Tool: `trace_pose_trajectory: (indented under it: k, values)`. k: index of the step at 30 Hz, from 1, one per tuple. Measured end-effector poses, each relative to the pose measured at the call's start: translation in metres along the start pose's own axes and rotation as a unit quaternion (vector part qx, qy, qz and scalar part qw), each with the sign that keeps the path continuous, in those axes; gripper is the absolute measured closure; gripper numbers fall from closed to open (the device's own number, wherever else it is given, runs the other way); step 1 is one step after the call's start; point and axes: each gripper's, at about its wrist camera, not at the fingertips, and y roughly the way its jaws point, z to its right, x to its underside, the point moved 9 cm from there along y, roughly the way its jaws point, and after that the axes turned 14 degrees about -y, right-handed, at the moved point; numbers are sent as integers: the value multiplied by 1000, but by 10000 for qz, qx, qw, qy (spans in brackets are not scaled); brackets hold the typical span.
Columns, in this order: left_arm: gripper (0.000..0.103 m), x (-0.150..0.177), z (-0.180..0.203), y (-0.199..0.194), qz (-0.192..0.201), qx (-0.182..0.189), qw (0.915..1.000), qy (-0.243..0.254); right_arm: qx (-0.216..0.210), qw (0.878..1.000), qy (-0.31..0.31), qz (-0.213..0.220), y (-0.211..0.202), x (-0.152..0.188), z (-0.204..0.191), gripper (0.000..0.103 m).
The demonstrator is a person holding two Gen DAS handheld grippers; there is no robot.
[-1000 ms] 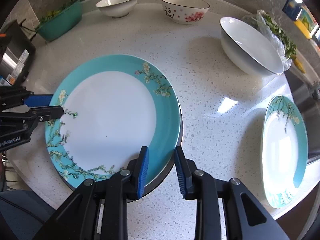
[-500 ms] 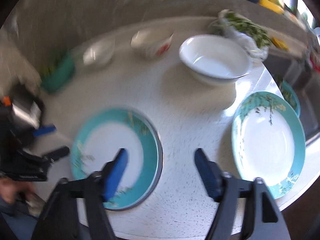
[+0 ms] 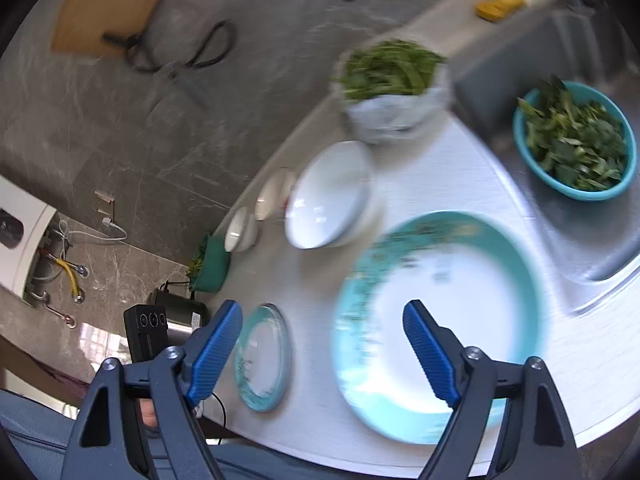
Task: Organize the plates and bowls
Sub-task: 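Open both grippers and release the teal floral plate, then move both grippers to the rim of the second teal floral plate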
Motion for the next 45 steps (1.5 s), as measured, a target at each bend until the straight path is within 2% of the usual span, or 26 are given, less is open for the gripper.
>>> trace_pose_trajectory:
  k: [1,4,5,6,9,13,17,21,23,26,27,28,30,33,35,37,40,45]
  values:
    - [2,8,7,15,10,-144,9999,-16,-98,9999,44,-56,-8,-2,21,24]
    - [2,27,31,57,-102,-268,9996,-56,-176,9993,81,-315,-21,5,56,35]
    - [2,33,34,73,-168,-490,9986,-74,-189,9988,58,-454,-23,8,68,35]
    - [2,38,34,84,-252,-555,9980,-168,-219,9983,98,-534,-24,11,75,36]
    - [2,48,42,111,-418,-506,9968,-458,-369,9963,178,-753,-24,18,94,38]
    - [2,48,48,131,-446,-575,9961,-505,-668,9928,206,-968,-18,28,101,46]
    - [2,49,46,145,-467,-614,9954,-572,-821,9886,148,-1251,-5,37,99,46]
    - [3,46,56,160,-475,-636,9958,-451,-864,9871,162,-1336,3,39,101,48]
    - [8,47,58,160,-473,-653,9959,-401,-882,9864,168,-1374,5,39,102,50]
    - [29,42,67,166,-490,-616,9963,-349,-903,9854,184,-1432,7,41,104,56]
    - [39,39,68,167,-495,-617,9963,-333,-917,9849,198,-1455,8,41,105,56]
    - [56,37,68,169,-503,-637,9961,-340,-922,9845,189,-1479,10,41,106,59]
    - [76,35,67,175,-590,-637,9954,-413,-878,9830,180,-1601,13,45,108,63]
    - [77,37,66,174,-599,-641,9954,-391,-841,9815,155,-1712,18,50,109,71]
    - [79,38,67,174,-601,-600,9955,-429,-788,9808,142,-1780,19,52,112,85]
    - [82,37,68,177,-598,-630,9952,-439,-704,9803,152,-1840,18,56,116,92]
    - [88,35,66,179,-560,-740,9947,-437,-668,9804,151,-1848,18,58,116,93]
    - [90,35,65,178,-459,-837,9944,-461,-447,9804,56,-1917,18,58,114,95]
